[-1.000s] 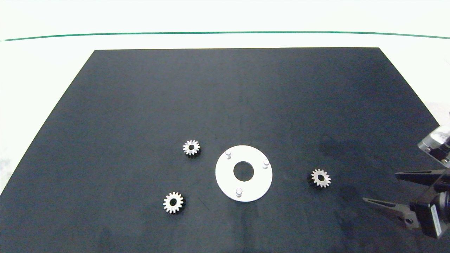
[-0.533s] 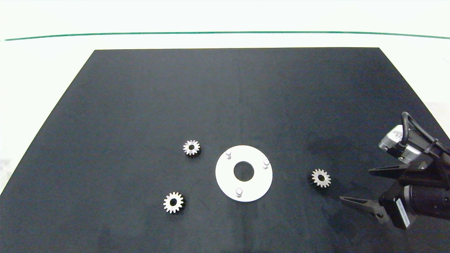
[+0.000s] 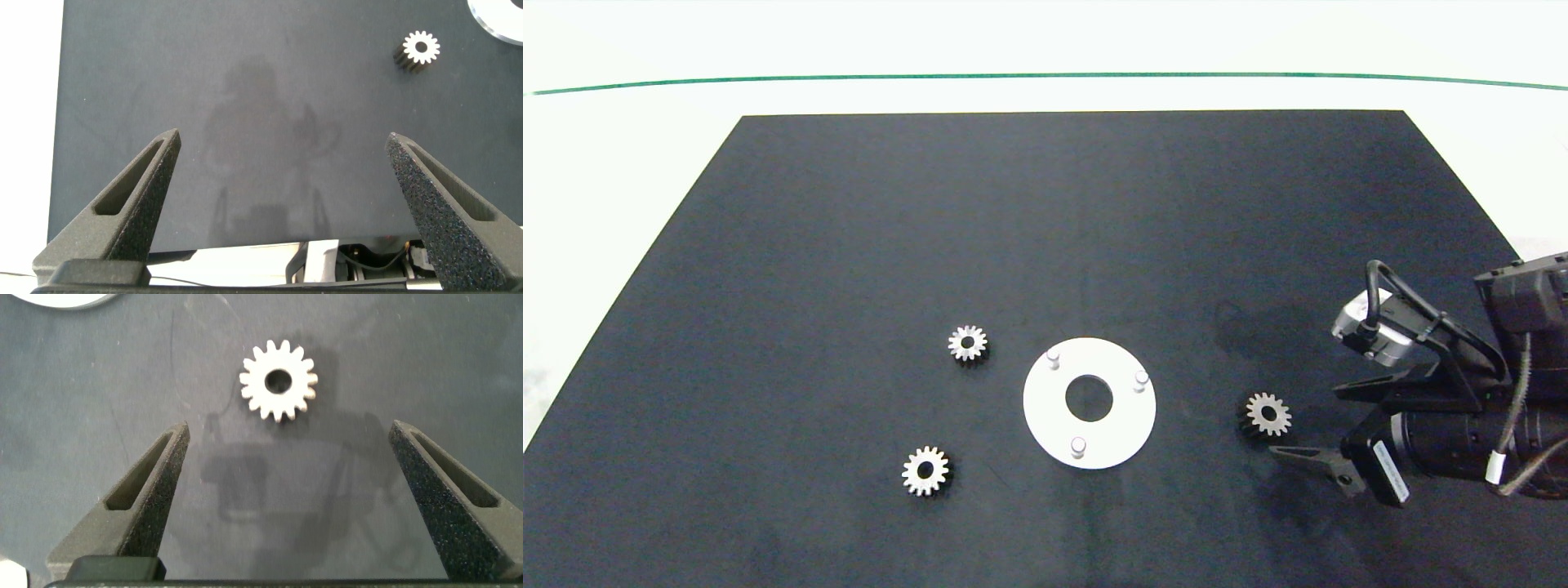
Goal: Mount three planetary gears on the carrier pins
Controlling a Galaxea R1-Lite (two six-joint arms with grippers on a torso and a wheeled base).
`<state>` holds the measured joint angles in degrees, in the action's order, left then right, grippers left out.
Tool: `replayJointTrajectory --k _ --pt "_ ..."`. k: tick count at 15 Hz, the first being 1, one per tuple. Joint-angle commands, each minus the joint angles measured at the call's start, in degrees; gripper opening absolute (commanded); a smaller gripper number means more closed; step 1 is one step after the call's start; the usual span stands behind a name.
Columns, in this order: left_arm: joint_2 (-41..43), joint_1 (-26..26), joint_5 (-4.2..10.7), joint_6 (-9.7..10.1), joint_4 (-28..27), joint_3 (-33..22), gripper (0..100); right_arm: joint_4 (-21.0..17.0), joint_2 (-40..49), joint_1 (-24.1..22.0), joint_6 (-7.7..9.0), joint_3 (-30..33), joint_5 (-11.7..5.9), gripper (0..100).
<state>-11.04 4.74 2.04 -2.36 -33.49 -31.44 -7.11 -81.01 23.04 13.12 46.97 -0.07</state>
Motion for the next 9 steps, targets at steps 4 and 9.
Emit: replayJointTrajectory --k 4,9 --pt "0.1 0.0 -0.01 -0.01 -0.2 -0.6 100 0.0 -4.1 1.9 0.07 2.6 -1.51 100" --pt "0.1 0.0 0.07 0.08 -0.2 -1.5 100 1.9 -5.6 2.5 0.07 2.7 -1.95 100"
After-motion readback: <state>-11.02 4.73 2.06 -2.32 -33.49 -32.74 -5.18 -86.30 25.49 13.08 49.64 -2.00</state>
